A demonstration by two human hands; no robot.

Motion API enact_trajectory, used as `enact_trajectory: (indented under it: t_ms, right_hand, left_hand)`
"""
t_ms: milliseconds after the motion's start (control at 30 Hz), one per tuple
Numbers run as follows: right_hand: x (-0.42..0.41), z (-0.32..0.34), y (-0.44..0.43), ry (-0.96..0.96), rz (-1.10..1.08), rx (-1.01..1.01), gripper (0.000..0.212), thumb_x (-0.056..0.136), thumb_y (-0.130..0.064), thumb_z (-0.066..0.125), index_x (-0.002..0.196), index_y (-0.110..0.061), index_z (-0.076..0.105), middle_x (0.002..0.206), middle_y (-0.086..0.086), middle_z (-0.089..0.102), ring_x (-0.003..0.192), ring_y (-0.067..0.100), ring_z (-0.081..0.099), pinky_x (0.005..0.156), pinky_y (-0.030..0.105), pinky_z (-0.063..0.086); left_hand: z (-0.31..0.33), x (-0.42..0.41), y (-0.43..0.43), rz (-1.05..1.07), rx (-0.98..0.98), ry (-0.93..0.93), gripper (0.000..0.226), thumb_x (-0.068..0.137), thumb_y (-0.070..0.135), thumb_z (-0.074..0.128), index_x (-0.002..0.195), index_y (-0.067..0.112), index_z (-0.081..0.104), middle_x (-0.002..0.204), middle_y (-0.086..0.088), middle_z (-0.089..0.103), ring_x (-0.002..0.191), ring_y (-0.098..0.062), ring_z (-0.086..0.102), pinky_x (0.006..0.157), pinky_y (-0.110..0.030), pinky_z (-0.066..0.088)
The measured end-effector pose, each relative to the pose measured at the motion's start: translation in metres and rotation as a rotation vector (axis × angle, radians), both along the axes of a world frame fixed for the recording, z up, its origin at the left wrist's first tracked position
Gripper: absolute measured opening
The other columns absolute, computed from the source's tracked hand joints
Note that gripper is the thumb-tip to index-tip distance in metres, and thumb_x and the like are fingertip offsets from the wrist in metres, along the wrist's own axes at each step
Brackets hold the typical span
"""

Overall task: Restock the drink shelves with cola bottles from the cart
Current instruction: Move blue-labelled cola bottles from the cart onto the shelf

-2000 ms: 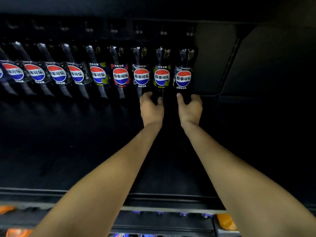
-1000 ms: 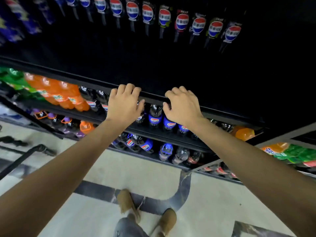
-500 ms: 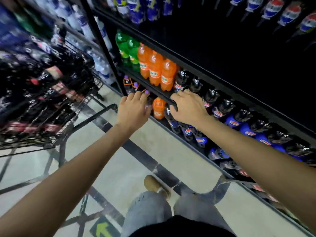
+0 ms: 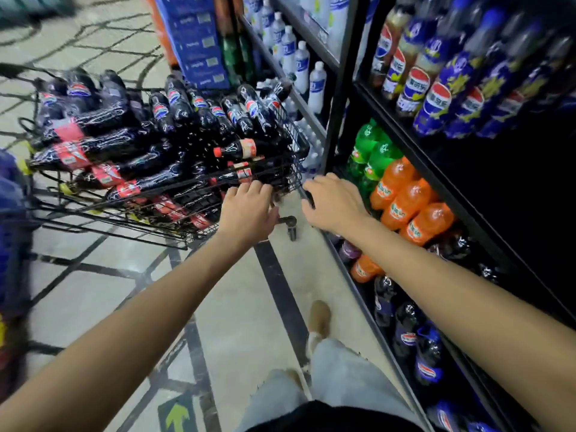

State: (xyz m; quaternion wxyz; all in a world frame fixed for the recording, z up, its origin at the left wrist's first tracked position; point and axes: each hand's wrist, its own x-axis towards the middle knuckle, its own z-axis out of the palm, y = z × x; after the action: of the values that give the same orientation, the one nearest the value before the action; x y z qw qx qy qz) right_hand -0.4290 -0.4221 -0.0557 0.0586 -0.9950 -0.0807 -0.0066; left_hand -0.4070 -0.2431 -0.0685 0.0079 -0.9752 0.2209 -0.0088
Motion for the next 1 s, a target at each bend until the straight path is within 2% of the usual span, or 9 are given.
enact_trajectory:
  t_ms: [100,300,400,633,900,1000]
  right_hand:
    - [0.047,0.001,0.008,-0.023,0.090,0.013,0.027,0.092,-0.031,0.045,0.104,-0.011,0.058,0.101,0.007,0.061,0.104,0.030,0.054,0.072,0.036,0.038]
    - [0.142,0.001,0.016,0.005,0.198,0.033,0.037,0.094,-0.034,0.043,0.121,-0.013,0.058,0.109,0.005,0.062,0.108,0.027,0.053,0.077,0.036,0.043]
    - [0.182,-0.002,0.020,0.031,0.261,0.022,0.038,0.094,-0.034,0.044,0.121,-0.012,0.059,0.110,0.007,0.062,0.107,0.027,0.054,0.081,0.038,0.045]
    - [0.256,-0.019,0.029,0.071,0.344,0.007,0.031,0.094,-0.030,0.044,0.116,-0.014,0.058,0.105,0.006,0.063,0.104,0.028,0.055,0.076,0.037,0.045]
    - [0.349,-0.042,0.036,0.151,0.275,-0.032,0.030,0.094,-0.031,0.046,0.112,-0.010,0.059,0.106,0.007,0.062,0.106,0.028,0.056,0.078,0.037,0.045]
    - [0.384,-0.051,0.033,0.196,0.220,-0.046,0.035,0.093,-0.030,0.045,0.118,-0.010,0.059,0.112,0.008,0.063,0.112,0.029,0.054,0.081,0.038,0.048]
  left_hand:
    - [0.006,0.034,0.008,0.076,0.031,-0.018,0.038,0.095,0.037,0.045,0.122,0.011,0.052,0.120,-0.009,0.057,0.114,-0.031,0.051,0.093,-0.041,0.037]
    - [0.013,0.101,0.001,0.206,0.064,0.049,0.038,0.094,0.035,0.043,0.123,0.010,0.052,0.121,-0.009,0.056,0.113,-0.030,0.051,0.093,-0.040,0.037]
    - [0.010,0.130,-0.002,0.266,0.045,0.045,0.037,0.095,0.035,0.043,0.122,0.011,0.052,0.122,-0.007,0.056,0.113,-0.029,0.051,0.092,-0.039,0.037]
    - [-0.003,0.191,0.005,0.393,0.036,0.076,0.038,0.094,0.037,0.045,0.122,0.012,0.052,0.122,-0.008,0.055,0.113,-0.029,0.052,0.093,-0.040,0.038]
    - [-0.028,0.292,0.012,0.351,0.042,0.144,0.042,0.094,0.037,0.046,0.125,0.009,0.049,0.126,-0.010,0.054,0.117,-0.031,0.050,0.096,-0.042,0.038]
    - [-0.041,0.337,0.009,0.290,0.042,0.197,0.042,0.094,0.039,0.046,0.124,0.010,0.049,0.127,-0.011,0.053,0.119,-0.032,0.049,0.097,-0.043,0.037]
